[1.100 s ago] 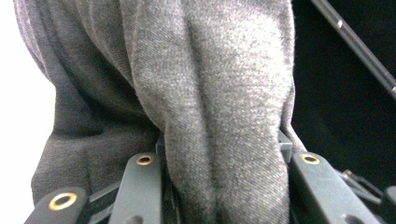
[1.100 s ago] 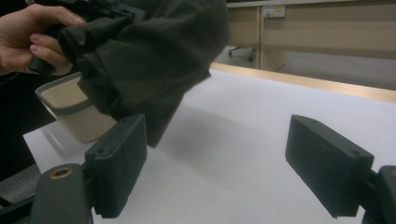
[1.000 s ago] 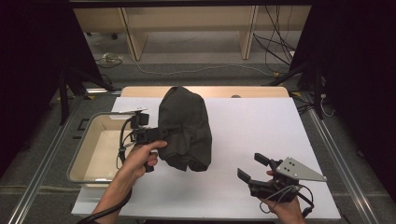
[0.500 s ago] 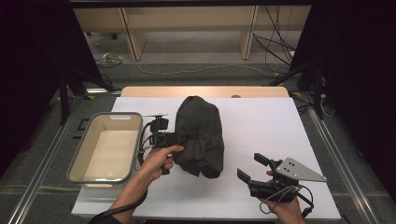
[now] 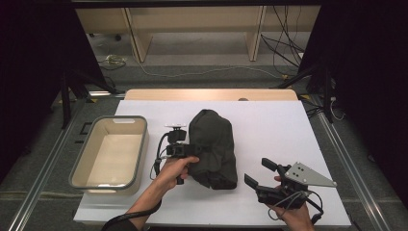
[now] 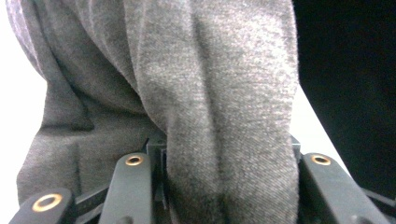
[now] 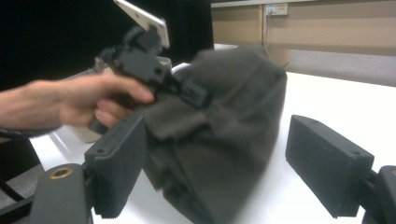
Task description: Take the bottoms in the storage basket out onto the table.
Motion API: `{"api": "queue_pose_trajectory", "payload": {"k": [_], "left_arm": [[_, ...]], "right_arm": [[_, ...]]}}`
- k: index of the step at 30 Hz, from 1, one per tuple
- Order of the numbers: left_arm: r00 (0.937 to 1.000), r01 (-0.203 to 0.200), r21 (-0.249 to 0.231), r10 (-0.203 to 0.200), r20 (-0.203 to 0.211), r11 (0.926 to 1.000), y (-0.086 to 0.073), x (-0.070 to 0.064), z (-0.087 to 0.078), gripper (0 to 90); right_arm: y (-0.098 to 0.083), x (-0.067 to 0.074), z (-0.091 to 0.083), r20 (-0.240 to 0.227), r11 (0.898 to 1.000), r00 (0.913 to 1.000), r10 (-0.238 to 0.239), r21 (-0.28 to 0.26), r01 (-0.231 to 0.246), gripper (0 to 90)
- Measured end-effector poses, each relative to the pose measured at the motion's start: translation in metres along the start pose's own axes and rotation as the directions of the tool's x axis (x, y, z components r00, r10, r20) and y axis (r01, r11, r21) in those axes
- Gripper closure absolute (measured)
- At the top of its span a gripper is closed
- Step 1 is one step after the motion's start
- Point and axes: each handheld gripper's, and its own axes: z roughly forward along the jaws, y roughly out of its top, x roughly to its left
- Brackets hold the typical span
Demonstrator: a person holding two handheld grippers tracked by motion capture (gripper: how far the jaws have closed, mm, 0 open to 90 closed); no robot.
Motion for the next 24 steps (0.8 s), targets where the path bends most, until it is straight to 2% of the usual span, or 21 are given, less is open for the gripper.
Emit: {"api": "queue_pose_trajectory", "payload": {"k": [5, 7, 9, 11, 13, 17, 20, 24], "left_arm": [[0.9992, -0.040, 0.044, 0.040, -0.003, 0.9983, 0.000, -0.010, 0.003, 43.0], [0.9990, -0.043, 0.051, 0.043, -0.005, 0.9978, 0.002, -0.012, 0.001, 39.6], [0.9979, -0.061, 0.048, 0.062, -0.017, 0.9970, 0.005, -0.015, -0.003, 38.7], [0.9949, -0.097, 0.053, 0.098, -0.026, 0.9939, 0.006, -0.019, -0.009, 38.6], [0.9919, -0.121, 0.052, 0.123, -0.033, 0.9913, 0.010, -0.023, -0.016, 37.2], [0.9873, -0.157, 0.023, 0.158, -0.021, 0.9873, 0.017, -0.032, -0.031, 35.9], [0.9837, -0.179, 0.028, 0.179, -0.015, 0.9834, 0.015, -0.033, -0.034, 44.0], [0.9871, -0.160, 0.066, 0.160, 0.002, 0.9850, 0.003, -0.028, -0.018, 65.2]], "right_arm": [[0.000, 0.000, 0.000, -0.004, 1.000, 1.0000, 0.003, 0.004, -0.003, 21.4], [0.000, 0.000, -0.001, -0.005, 1.000, 1.0000, -0.003, -0.004, 0.003, 21.4], [0.000, 0.000, -0.001, -0.004, 1.000, 1.0000, -0.002, 0.002, 0.002, 21.4], [0.000, 0.001, -0.002, -0.006, 1.000, 1.0000, 0.007, -0.002, -0.007, 21.4], [0.000, 0.001, -0.002, -0.004, 1.000, 1.0000, -0.005, -0.004, 0.005, 21.4], [0.000, 0.000, -0.001, -0.003, 1.000, 1.0000, 0.001, -0.004, -0.001, 21.4], [0.000, 0.000, -0.001, 0.001, 1.000, 1.0000, -0.003, 0.001, 0.003, 21.4], [0.000, 0.000, -0.001, 0.002, 1.000, 1.0000, -0.002, -0.003, 0.002, 21.5]]}}
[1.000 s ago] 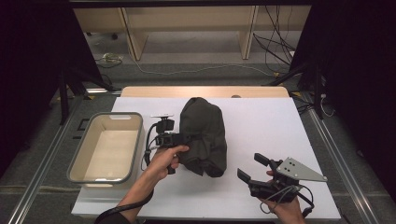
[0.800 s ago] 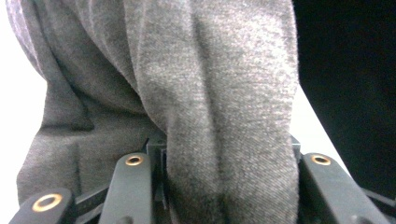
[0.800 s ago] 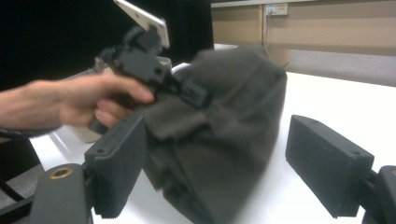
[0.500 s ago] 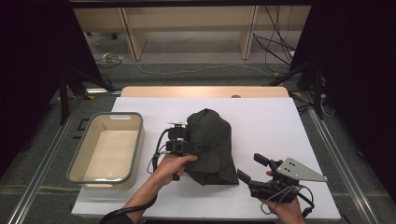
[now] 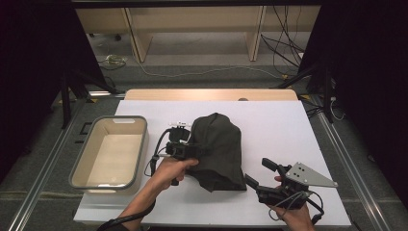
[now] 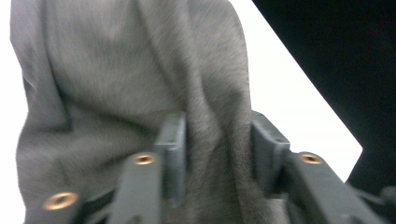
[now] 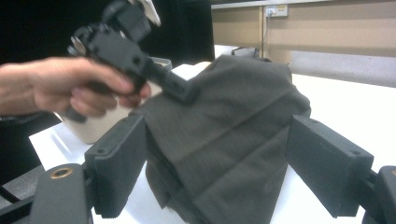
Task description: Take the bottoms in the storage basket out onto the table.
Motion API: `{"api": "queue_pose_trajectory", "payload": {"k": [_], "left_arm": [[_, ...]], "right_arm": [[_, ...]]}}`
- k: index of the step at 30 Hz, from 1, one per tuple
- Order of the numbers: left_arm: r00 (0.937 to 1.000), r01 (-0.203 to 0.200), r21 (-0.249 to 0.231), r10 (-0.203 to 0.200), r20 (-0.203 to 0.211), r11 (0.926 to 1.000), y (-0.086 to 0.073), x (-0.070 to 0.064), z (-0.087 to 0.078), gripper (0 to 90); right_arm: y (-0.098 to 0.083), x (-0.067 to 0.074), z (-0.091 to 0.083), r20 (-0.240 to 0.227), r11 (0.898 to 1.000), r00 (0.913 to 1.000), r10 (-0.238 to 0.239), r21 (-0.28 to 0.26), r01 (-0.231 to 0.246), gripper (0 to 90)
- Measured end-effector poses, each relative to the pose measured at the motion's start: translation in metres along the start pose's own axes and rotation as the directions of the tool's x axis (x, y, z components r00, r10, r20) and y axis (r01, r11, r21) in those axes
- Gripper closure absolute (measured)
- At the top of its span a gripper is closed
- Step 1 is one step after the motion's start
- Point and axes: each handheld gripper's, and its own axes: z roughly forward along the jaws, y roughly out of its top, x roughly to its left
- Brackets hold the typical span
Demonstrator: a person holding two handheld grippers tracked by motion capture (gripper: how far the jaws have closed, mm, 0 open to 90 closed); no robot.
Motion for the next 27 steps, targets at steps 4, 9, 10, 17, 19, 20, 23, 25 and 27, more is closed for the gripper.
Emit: {"api": "queue_pose_trajectory", "payload": {"k": [4, 9, 10, 17, 19, 20, 23, 25, 27], "left_arm": [[0.9999, 0.004, 0.018, -0.005, 0.011, 0.9998, -0.013, -0.010, 0.025, 70.0], [0.9987, -0.050, 0.043, 0.050, -0.006, 0.9979, -0.032, -0.030, 0.054, 67.8], [0.9972, -0.073, 0.045, 0.074, -0.013, 0.9963, -0.034, -0.032, 0.055, 66.8], [0.9974, -0.072, 0.047, 0.072, 0.006, 0.9963, -0.025, -0.032, 0.041, 51.9], [0.9978, -0.065, 0.020, 0.065, 0.011, 0.9977, -0.020, -0.032, 0.035, 47.3], [0.9970, -0.077, 0.009, 0.077, 0.009, 0.9970, -0.018, -0.032, 0.031, 45.9], [0.9932, -0.115, -0.028, 0.116, 0.013, 0.9929, -0.011, -0.033, 0.019, 42.4], [0.9903, -0.139, -0.042, 0.139, -0.006, 0.9894, -0.008, -0.034, 0.011, 37.4], [0.9886, -0.150, -0.062, 0.149, -0.021, 0.9867, -0.006, -0.033, 0.004, 34.6]], "right_arm": [[0.000, -0.001, 0.000, -0.001, 1.000, 1.0000, 0.006, 0.004, -0.006, 21.6], [-0.001, -0.001, 0.001, 0.009, 1.000, 1.0000, -0.004, 0.007, 0.004, 21.6], [0.000, -0.001, 0.000, 0.006, 1.000, 1.0000, -0.003, 0.000, 0.003, 21.6], [0.001, 0.000, -0.002, 0.003, 1.000, 1.0000, -0.004, -0.004, 0.004, 22.0], [0.001, 0.000, -0.002, 0.008, 1.000, 0.9999, -0.013, 0.000, 0.013, 21.9], [0.000, -0.001, -0.002, 0.008, 1.000, 0.9999, -0.008, 0.003, 0.008, 21.9], [0.000, -0.002, -0.001, 0.019, 1.000, 0.9998, 0.004, 0.005, -0.004, 22.1], [0.000, -0.002, 0.000, 0.020, 1.000, 0.9998, -0.001, 0.007, 0.001, 22.1], [0.000, -0.002, 0.000, 0.016, 1.000, 0.9998, -0.006, 0.007, 0.006, 22.0]]}}
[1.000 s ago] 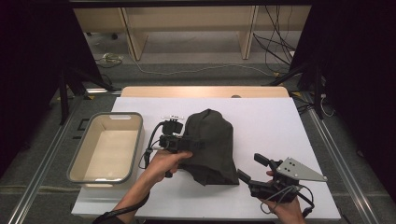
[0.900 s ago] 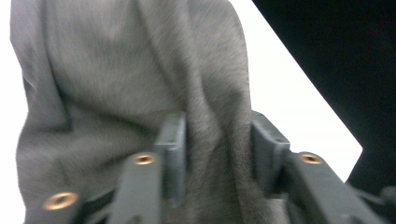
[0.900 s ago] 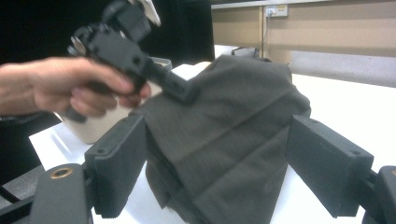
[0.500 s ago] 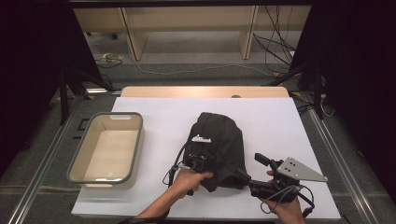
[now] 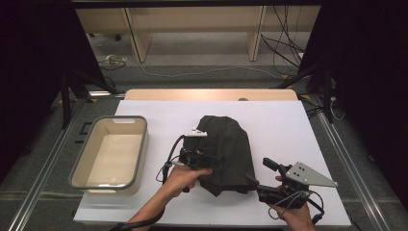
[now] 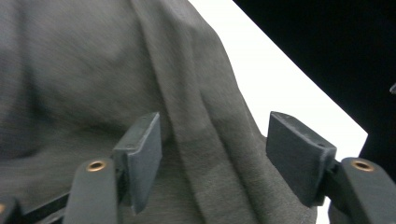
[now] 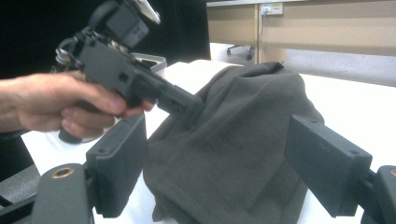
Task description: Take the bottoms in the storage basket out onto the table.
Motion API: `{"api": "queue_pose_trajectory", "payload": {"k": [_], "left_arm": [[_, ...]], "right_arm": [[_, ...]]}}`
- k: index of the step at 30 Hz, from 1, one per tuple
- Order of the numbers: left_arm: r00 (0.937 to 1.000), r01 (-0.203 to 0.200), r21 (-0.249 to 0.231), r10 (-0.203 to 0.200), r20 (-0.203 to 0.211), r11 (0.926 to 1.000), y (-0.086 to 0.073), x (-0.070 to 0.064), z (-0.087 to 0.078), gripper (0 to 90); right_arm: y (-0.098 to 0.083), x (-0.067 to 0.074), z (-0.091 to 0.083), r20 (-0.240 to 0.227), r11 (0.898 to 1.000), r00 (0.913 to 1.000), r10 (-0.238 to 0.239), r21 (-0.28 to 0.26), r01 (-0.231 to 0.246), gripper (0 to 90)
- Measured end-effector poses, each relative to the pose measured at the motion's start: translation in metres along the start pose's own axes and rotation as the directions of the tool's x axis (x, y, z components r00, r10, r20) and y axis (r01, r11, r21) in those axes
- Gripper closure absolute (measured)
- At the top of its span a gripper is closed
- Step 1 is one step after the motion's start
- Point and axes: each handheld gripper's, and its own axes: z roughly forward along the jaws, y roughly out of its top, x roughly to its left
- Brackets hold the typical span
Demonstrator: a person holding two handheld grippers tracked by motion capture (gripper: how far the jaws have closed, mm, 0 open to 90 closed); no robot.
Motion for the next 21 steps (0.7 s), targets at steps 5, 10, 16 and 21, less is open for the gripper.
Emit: {"api": "queue_pose_trajectory", "payload": {"k": [5, 10, 16, 21], "left_arm": [[0.9995, -0.014, -0.029, 0.014, -0.029, 0.9995, 0.007, 0.010, -0.016, 29.5], [0.9957, -0.055, -0.074, 0.049, -0.079, 0.9957, 0.013, 0.025, -0.036, 26.2], [0.9864, -0.085, -0.104, 0.069, -0.149, 0.9909, 0.014, 0.044, -0.061, 23.6], [0.9729, -0.088, -0.134, 0.057, -0.224, 0.9871, 0.016, 0.061, -0.082, 22.5]], "right_arm": [[0.000, 0.000, -0.001, 0.002, 1.000, 1.0000, 0.003, 0.003, -0.003, 22.0], [0.000, -0.001, -0.001, 0.005, 1.000, 1.0000, 0.007, 0.006, -0.007, 22.0], [0.000, 0.000, -0.001, 0.007, 1.000, 0.9999, 0.009, 0.008, -0.009, 22.0], [0.000, 0.000, 0.000, 0.010, 1.000, 1.0000, 0.002, 0.008, -0.002, 22.0]]}}
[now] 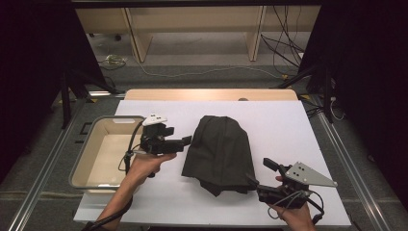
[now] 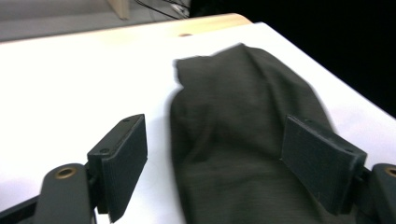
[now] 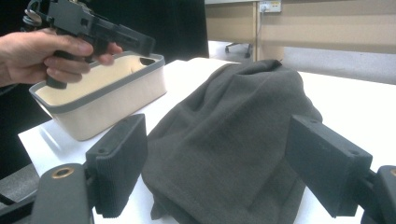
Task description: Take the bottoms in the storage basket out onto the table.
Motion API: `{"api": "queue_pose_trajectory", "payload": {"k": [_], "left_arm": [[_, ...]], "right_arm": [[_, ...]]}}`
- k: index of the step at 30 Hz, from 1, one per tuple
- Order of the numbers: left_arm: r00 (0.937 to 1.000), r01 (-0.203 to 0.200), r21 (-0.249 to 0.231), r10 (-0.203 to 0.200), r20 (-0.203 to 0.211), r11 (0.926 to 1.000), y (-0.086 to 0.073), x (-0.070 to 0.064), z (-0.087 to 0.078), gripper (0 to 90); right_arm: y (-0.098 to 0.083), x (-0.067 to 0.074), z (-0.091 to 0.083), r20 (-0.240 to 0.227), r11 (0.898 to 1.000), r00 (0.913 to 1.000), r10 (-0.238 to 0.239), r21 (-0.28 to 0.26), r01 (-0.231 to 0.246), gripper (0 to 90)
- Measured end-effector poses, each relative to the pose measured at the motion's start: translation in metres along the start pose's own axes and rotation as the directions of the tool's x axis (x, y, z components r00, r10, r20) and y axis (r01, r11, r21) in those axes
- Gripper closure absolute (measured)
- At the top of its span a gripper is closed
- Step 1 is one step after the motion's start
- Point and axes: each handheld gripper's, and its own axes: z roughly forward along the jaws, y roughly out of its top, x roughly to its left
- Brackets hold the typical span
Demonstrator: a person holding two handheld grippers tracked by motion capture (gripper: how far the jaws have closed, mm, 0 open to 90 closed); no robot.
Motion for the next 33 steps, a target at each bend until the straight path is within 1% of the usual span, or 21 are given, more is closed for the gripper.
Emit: {"api": "queue_pose_trajectory", "payload": {"k": [1, 3, 4, 6, 9, 13, 14, 18, 20, 22, 24, 26, 27, 29, 33], "left_arm": [[0.9999, 0.000, -0.006, 0.000, -0.013, 1.0000, 0.001, 0.005, -0.004, 22.5], [0.9993, 0.013, -0.025, -0.014, -0.034, 0.9996, 0.003, 0.016, -0.013, 22.6], [0.9985, 0.028, -0.039, -0.030, -0.045, 0.9988, 0.003, 0.022, -0.019, 22.6], [0.9966, 0.047, -0.056, -0.051, -0.064, 0.9973, 0.004, 0.031, -0.026, 22.7], [0.9919, 0.061, -0.067, -0.068, -0.107, 0.9959, 0.007, 0.045, -0.037, 22.6], [0.9848, 0.091, -0.088, -0.103, -0.140, 0.9920, 0.008, 0.062, -0.050, 22.3], [0.9820, 0.101, -0.095, -0.114, -0.150, 0.9904, 0.008, 0.065, -0.052, 22.3], [0.9720, 0.116, -0.113, -0.137, -0.191, 0.9867, 0.007, 0.079, -0.062, 22.3], [0.9646, 0.117, -0.105, -0.138, -0.225, 0.9876, 0.005, 0.086, -0.066, 22.2], [0.9585, 0.123, -0.093, -0.143, -0.247, 0.9880, 0.003, 0.093, -0.068, 21.8], [0.9513, 0.148, -0.098, -0.169, -0.258, 0.9841, 0.000, 0.101, -0.071, 21.7], [0.9474, 0.160, -0.101, -0.181, -0.264, 0.9820, -0.002, 0.106, -0.073, 21.7], [0.9445, 0.163, -0.102, -0.185, -0.271, 0.9813, -0.003, 0.109, -0.074, 21.7], [0.9411, 0.175, -0.109, -0.199, -0.274, 0.9785, -0.004, 0.113, -0.076, 21.7], [0.9328, 0.182, -0.114, -0.208, -0.294, 0.9766, -0.006, 0.119, -0.081, 21.7]], "right_arm": [[0.000, 0.000, 0.000, 0.000, 1.000, 1.0000, 0.000, 0.000, 0.000, 22.0], [0.000, 0.000, 0.000, 0.000, 1.000, 1.0000, 0.001, 0.000, -0.001, 22.0], [0.000, 0.000, -0.001, -0.001, 1.000, 1.0000, 0.004, 0.000, -0.004, 22.0], [0.000, 0.000, -0.001, -0.001, 1.000, 1.0000, 0.001, -0.001, -0.001, 22.0], [0.000, 0.001, -0.001, -0.001, 1.000, 1.0000, -0.001, 0.002, 0.001, 22.0], [0.000, 0.001, 0.000, -0.001, 1.000, 1.0000, -0.003, 0.004, 0.003, 22.0], [0.000, 0.001, 0.000, 0.000, 1.000, 1.0000, -0.002, 0.002, 0.002, 21.9], [0.000, 0.001, 0.000, -0.001, 1.000, 1.0000, -0.005, 0.003, 0.005, 22.0], [0.000, 0.001, 0.000, -0.001, 1.000, 1.0000, -0.006, 0.002, 0.006, 22.0], [0.000, 0.001, 0.000, 0.000, 1.000, 1.0000, -0.003, 0.003, 0.003, 22.0], [0.000, 0.001, 0.000, 0.000, 1.000, 1.0000, -0.004, 0.002, 0.004, 22.0], [0.000, 0.001, 0.000, -0.001, 1.000, 1.0000, -0.004, 0.003, 0.004, 22.0], [0.000, 0.001, 0.001, 0.001, 1.000, 1.0000, -0.005, 0.003, 0.005, 22.0], [0.000, 0.001, 0.001, 0.001, 1.000, 1.0000, -0.005, 0.005, 0.005, 22.0], [0.000, 0.001, 0.001, 0.000, 1.000, 1.0000, -0.003, 0.007, 0.003, 21.9]]}}
